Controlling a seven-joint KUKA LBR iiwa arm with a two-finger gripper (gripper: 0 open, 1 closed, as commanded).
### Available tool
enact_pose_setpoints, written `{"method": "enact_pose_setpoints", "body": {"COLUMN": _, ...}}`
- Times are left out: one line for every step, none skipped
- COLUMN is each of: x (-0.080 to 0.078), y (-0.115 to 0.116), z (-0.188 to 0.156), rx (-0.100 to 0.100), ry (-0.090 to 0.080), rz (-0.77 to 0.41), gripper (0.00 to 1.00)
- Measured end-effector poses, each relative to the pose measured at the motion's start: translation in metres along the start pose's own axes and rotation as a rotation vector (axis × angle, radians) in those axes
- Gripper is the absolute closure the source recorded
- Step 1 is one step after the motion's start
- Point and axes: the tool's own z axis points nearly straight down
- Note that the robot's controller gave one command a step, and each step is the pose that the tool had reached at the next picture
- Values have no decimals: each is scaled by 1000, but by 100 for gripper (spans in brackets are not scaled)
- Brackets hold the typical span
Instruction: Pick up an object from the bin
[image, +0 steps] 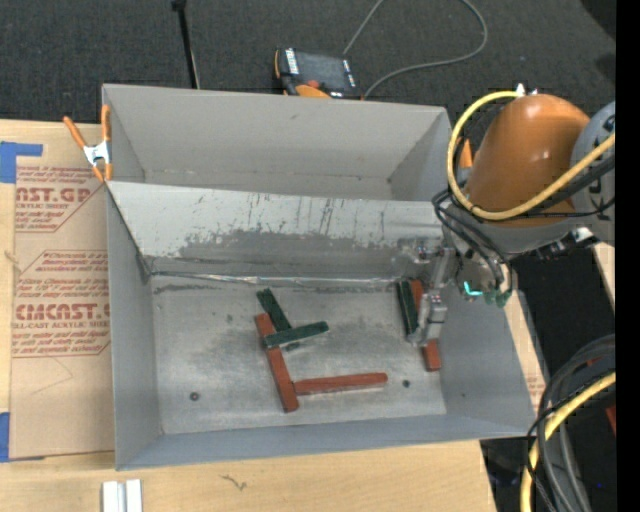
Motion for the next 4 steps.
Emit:
{"method": "enact_pose_setpoints", "body": {"x": -1, "y": 32, "z": 151, "rx": -2, "ry": -1, "rz": 59, "gripper": 0}}
{"method": "enact_pose_setpoints", "body": {"x": 50, "y": 69, "z": 148, "rx": -1, "ry": -5, "rz": 23, "gripper": 0}}
{"method": "enact_pose_setpoints", "body": {"x": 41, "y": 143, "z": 148, "rx": -4, "ry": -8, "rz": 24, "gripper": 0}}
{"method": "enact_pose_setpoints", "body": {"x": 0, "y": 94, "z": 148, "rx": 0, "ry": -9, "rz": 147, "gripper": 0}}
